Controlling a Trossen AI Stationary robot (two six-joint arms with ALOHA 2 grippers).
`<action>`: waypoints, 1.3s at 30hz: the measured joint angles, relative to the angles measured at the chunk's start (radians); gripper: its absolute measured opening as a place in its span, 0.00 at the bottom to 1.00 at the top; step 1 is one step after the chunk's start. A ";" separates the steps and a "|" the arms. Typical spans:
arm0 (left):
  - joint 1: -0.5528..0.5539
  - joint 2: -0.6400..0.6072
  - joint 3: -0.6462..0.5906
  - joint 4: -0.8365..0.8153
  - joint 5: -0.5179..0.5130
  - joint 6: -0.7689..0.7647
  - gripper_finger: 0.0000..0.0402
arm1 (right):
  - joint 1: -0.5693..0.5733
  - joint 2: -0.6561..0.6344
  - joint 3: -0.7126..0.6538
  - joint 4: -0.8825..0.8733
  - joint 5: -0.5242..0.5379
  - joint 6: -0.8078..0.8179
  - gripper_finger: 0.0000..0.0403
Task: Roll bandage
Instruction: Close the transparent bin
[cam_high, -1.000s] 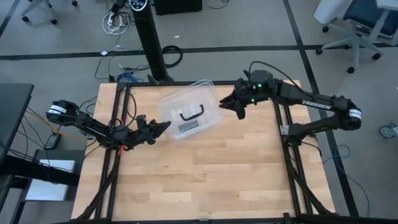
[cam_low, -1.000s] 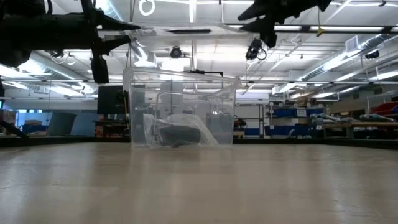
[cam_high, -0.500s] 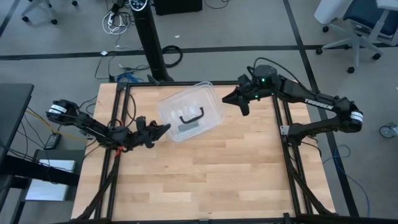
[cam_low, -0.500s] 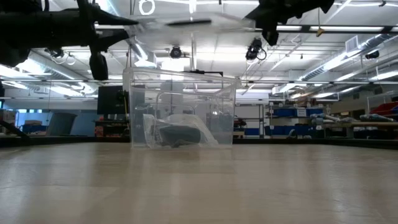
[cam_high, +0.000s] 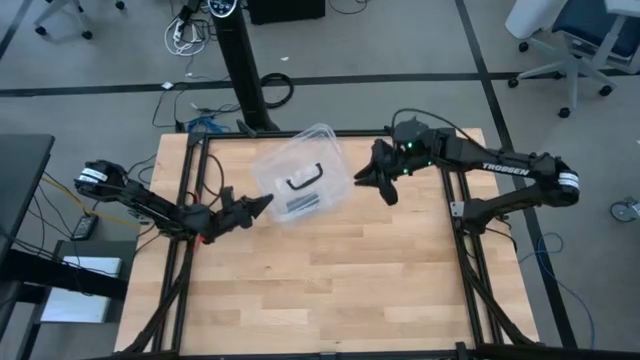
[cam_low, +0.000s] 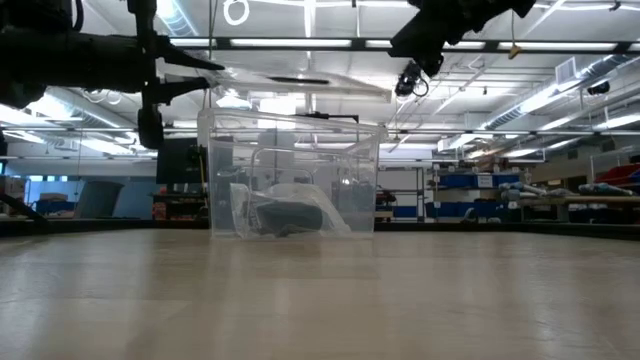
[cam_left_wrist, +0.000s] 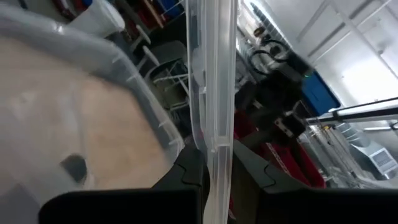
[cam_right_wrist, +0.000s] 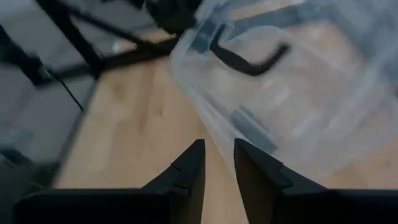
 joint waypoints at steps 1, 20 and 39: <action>0.000 0.000 0.000 -0.014 0.001 -0.018 0.10 | 0.028 0.000 0.000 -0.002 0.036 -0.048 0.22; -0.002 0.000 0.088 -0.038 0.051 -0.029 0.10 | 0.652 0.373 0.000 0.328 1.413 -1.034 0.33; -0.022 -0.001 0.097 -0.044 0.148 0.070 0.21 | 0.660 0.457 0.000 0.671 1.574 -1.255 0.11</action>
